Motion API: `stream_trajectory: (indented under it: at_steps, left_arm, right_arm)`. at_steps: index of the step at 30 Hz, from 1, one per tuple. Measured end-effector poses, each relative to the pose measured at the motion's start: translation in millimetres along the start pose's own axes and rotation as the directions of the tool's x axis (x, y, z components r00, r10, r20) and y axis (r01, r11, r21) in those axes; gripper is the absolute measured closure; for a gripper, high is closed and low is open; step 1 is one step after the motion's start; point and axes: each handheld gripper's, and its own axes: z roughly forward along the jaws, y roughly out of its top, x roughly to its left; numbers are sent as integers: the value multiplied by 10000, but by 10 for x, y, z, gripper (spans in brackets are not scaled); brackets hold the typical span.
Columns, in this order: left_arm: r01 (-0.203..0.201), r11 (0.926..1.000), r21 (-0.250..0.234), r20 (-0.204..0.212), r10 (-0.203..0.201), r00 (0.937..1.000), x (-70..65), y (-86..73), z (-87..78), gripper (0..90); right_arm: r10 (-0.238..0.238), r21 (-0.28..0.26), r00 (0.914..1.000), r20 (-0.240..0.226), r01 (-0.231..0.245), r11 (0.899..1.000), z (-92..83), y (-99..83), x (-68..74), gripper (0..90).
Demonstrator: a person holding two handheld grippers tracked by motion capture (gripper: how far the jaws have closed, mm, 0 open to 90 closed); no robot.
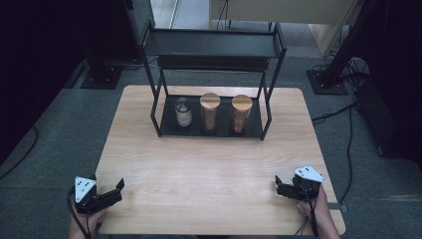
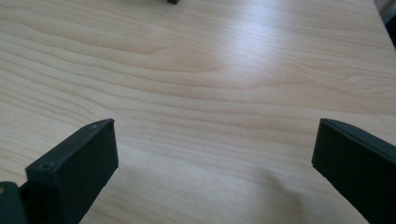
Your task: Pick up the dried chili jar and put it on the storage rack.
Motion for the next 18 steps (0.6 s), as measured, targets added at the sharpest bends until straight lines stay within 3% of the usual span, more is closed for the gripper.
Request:
stream_trajectory:
  at_steps: [10, 18]
  left_arm:
    - [5, 10000, 53, 8, -5, 10000, -1, 2, 4, 2]
    - [12, 10000, 51, 12, -12, 10000, 0, 2, 3, 2]
  right_arm:
    - [504, -69, 9985, 219, -503, 9987, -178, -155, -234, 3]
    - [526, -35, 9980, 343, -526, 9986, -273, -237, -321, 3]
